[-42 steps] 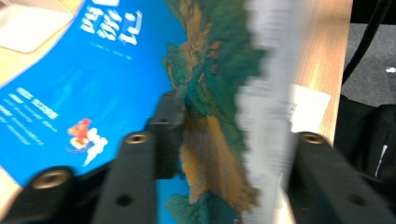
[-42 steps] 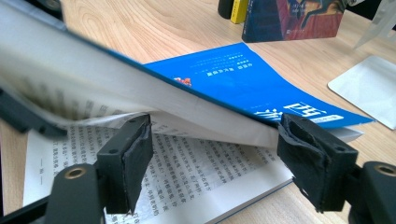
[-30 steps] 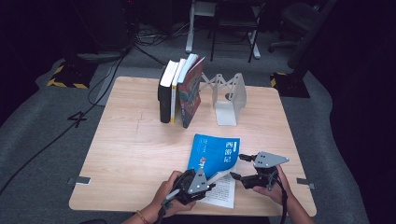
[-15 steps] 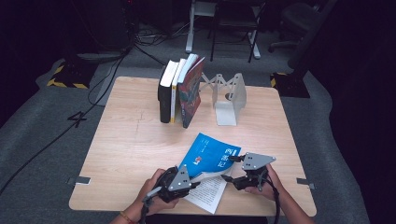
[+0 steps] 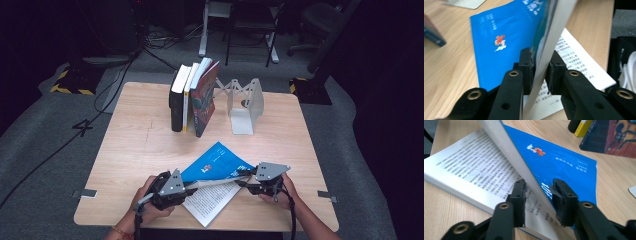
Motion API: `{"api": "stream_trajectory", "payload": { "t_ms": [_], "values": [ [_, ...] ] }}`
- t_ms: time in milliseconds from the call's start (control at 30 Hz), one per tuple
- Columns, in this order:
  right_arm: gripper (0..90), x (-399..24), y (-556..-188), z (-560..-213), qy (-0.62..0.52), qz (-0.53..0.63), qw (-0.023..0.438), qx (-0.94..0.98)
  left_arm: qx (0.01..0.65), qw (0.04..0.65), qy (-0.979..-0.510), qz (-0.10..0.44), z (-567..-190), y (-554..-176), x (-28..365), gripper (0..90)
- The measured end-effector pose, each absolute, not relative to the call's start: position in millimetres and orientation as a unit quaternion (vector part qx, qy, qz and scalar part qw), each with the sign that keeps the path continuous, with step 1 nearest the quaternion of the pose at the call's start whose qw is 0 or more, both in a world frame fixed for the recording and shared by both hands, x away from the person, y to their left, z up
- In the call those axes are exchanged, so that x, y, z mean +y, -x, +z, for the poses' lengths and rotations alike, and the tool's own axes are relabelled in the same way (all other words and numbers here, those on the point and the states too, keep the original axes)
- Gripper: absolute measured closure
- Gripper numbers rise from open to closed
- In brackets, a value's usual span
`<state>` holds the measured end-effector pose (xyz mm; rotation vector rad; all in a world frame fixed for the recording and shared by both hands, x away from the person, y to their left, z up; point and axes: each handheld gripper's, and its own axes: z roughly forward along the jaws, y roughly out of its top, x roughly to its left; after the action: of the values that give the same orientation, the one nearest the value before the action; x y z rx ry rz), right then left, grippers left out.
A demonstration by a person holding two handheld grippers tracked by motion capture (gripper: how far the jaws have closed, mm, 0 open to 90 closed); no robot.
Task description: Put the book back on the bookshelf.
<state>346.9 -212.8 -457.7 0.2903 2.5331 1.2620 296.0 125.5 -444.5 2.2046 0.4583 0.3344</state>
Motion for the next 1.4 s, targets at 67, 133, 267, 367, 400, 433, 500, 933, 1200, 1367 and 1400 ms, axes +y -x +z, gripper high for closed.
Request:
{"api": "stream_trajectory", "payload": {
  "t_ms": [67,133,267,367,400,433,500,933,1200,1367,1400],
  "values": [
    [69.7,-206.7,-343.3,-456.1,-0.095,0.433,0.159,0.882,0.185,0.416,-0.879,0.141,-444.6,-302.1,130.0,74.0],
    [72.4,-201.9,-340.5,-454.6,-0.091,0.427,0.167,0.884,0.185,0.419,-0.878,0.14,-444.9,-308.4,133.6,72.4],
    [76.1,-198.8,-337.7,-449.7,-0.092,0.42,0.179,0.885,0.18,0.424,-0.875,0.146,-443.2,-325.6,134.3,68.3],
    [78.8,-200.2,-335.1,-446.6,-0.09,0.416,0.184,0.886,0.18,0.428,-0.874,0.146,-443.1,-336.2,131.7,65.1],
    [78.8,-200.2,-335.1,-446.6,-0.09,0.416,0.184,0.886,0.18,0.428,-0.874,0.146,-443.1,-336.2,131.7,64.3],
    [79.5,-201.0,-333.6,-446.1,-0.091,0.416,0.187,0.885,0.18,0.43,-0.872,0.145,-443.7,-339.3,130.5,64.3],
    [80.3,-204.2,-332.7,-445.2,-0.099,0.416,0.187,0.884,0.183,0.434,-0.87,0.144,-444.1,-344.6,128.4,62.4],
    [76.4,-207.2,-332.0,-444.5,-0.101,0.419,0.185,0.883,0.157,0.418,-0.882,0.148,-439.7,-333.4,89.3,44.3],
    [65.0,-212.1,-337.7,-448.0,-0.117,0.44,0.166,0.875,0.13,0.409,-0.891,0.15,-448.0,-325.8,84.4,73.6],
    [55.2,-226.1,-345.5,-454.3,-0.142,0.429,0.178,0.874,0.139,0.422,-0.885,0.139,-448.6,-327.5,88.3,74.3],
    [54.7,-232.6,-349.7,-456.3,-0.149,0.432,0.172,0.873,0.137,0.419,-0.886,0.139,-448.6,-327.7,88.8,74.5]
  ]
}}
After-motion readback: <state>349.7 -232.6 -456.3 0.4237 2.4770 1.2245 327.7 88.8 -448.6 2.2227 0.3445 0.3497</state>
